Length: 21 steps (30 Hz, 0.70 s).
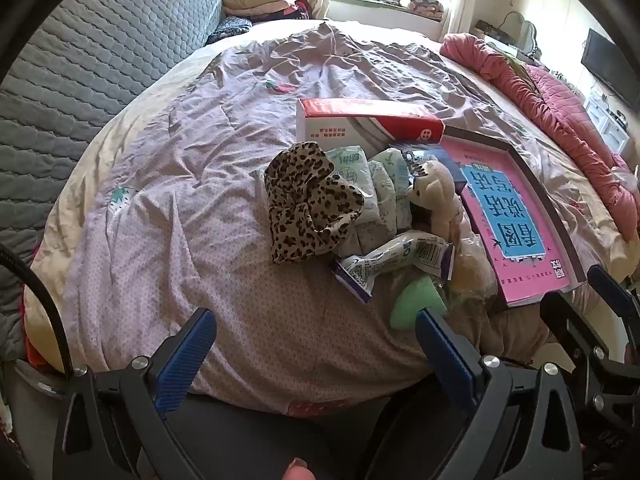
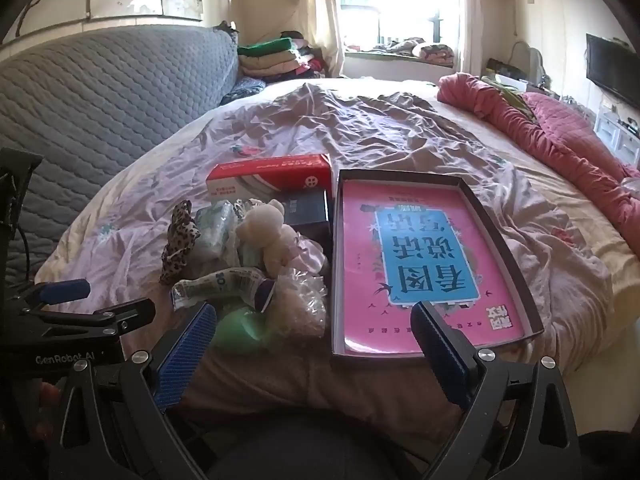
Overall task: Organize soft objects
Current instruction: 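Grasp the leopard-print cloth with the left tool while the right tool grasps the bagged green sponge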
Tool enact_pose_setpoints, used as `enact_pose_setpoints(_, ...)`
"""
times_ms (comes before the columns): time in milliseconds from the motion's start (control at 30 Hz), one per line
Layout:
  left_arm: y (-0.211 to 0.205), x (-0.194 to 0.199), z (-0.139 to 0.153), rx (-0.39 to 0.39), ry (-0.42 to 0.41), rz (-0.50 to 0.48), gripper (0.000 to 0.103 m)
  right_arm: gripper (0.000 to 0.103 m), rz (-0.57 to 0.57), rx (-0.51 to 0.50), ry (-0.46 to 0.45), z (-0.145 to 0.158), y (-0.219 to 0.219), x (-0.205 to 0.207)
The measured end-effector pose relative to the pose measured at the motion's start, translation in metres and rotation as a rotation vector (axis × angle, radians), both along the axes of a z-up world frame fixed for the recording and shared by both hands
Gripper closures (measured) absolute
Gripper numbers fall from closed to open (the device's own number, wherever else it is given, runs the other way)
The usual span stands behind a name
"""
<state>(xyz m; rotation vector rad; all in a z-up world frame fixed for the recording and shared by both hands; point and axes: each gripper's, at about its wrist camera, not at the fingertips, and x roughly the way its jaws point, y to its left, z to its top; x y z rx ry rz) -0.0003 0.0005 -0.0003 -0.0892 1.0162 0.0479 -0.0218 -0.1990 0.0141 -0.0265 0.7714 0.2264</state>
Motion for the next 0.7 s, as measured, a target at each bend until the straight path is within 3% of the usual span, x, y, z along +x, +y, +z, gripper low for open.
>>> enact_pose_setpoints(400, 0.001, 0.001, -0.002, 0.014, 0.003, 0.000, 0.003, 0.005, 0.017, 0.000, 0.014, -0.003, 0.001, 0.001)
enact_pose_setpoints(567, 0.005, 0.004, -0.003, -0.004, 0.003, 0.007, 0.003, 0.005, 0.035, 0.003, 0.042, -0.008, 0.003, 0.005)
enact_pose_setpoints(700, 0.026, 0.010, -0.014, -0.064, 0.006, 0.045, 0.003, 0.005, 0.113, -0.009, 0.066, -0.011, 0.016, 0.006)
